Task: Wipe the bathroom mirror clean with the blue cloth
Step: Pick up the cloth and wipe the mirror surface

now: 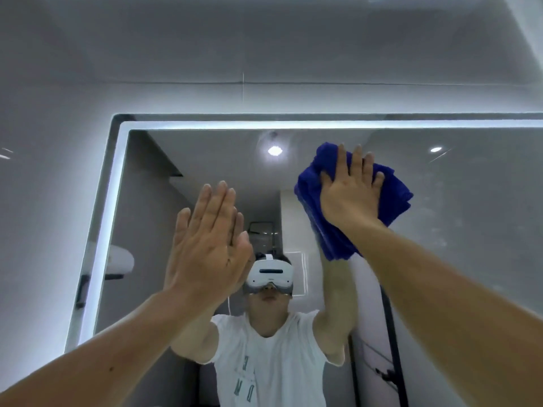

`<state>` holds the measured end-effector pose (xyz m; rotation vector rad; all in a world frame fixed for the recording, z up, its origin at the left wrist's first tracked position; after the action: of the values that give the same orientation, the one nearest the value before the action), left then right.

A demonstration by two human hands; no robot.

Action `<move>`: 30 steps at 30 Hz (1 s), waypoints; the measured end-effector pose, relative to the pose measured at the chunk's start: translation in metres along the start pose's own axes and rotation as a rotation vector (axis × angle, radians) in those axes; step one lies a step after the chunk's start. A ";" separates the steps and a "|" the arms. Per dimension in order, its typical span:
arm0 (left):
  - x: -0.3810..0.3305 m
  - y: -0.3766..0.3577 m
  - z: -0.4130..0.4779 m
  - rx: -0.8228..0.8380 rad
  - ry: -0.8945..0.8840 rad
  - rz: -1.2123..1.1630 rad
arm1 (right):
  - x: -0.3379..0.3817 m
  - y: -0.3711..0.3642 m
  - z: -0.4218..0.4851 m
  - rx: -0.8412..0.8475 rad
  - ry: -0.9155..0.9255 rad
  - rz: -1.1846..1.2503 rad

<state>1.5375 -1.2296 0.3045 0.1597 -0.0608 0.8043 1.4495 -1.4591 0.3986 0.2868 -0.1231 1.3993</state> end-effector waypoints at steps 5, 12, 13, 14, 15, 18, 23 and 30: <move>-0.004 -0.007 -0.027 -0.005 0.003 -0.034 | 0.024 -0.029 -0.085 -0.012 0.193 0.020; -0.030 -0.014 -0.069 0.060 0.017 -0.082 | 0.002 -0.051 -0.211 0.077 0.373 -0.011; -0.035 -0.015 -0.076 0.072 0.012 -0.076 | -0.003 -0.054 -0.229 0.097 0.416 -0.020; -0.040 -0.016 -0.082 0.085 0.007 -0.061 | -0.009 -0.058 -0.246 0.114 0.466 -0.043; -0.045 -0.016 -0.087 0.096 0.005 -0.049 | -0.016 -0.060 -0.260 0.129 0.517 -0.069; -0.062 -0.013 -0.097 0.116 0.028 -0.045 | -0.038 -0.058 -0.282 0.194 0.694 -0.098; -0.084 -0.003 -0.109 0.115 0.057 0.008 | -0.096 -0.019 -0.235 0.180 0.792 -0.119; -0.116 0.002 -0.121 0.159 0.123 0.097 | -0.082 -0.006 -0.161 0.043 0.182 0.041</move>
<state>1.4555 -1.2910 0.1724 0.2587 0.1120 0.9146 1.4278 -1.4941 0.2225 0.1921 0.0510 1.4630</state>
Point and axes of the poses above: each hand's wrist, its own z-axis towards the middle knuckle, its own y-axis out of the back of the hand, x = y × z, the point moved 2 cm from there along z, towards the middle knuckle, and after that the axes turned 11 degrees about z, right-handed, at the moved point
